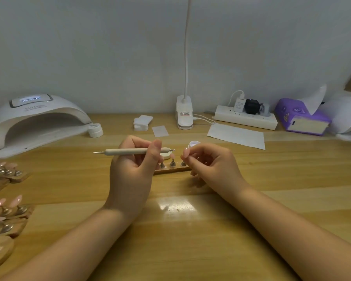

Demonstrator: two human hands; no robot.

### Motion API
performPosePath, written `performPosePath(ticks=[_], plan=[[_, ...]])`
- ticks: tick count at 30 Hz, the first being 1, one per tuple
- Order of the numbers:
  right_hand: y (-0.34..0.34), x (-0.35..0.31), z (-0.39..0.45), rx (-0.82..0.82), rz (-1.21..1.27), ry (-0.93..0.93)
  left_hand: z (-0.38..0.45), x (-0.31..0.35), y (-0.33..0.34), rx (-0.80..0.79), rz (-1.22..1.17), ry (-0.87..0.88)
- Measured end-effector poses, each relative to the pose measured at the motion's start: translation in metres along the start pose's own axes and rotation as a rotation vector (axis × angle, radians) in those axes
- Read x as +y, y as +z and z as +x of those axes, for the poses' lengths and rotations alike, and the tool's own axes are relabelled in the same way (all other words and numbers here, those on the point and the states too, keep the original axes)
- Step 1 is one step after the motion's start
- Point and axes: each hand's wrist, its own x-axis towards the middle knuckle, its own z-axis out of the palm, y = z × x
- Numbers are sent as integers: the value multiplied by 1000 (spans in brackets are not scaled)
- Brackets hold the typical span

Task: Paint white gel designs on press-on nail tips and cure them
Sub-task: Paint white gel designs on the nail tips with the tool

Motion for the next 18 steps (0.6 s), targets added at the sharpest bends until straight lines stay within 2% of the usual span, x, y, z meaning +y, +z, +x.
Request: performPosePath(ticks=[6, 18], plan=[[3, 2, 0, -65, -15, -7, -6, -4, 4, -23, -13, 41], [3, 3, 1, -92, -66, -12, -6, -6, 3, -146, 47, 85]])
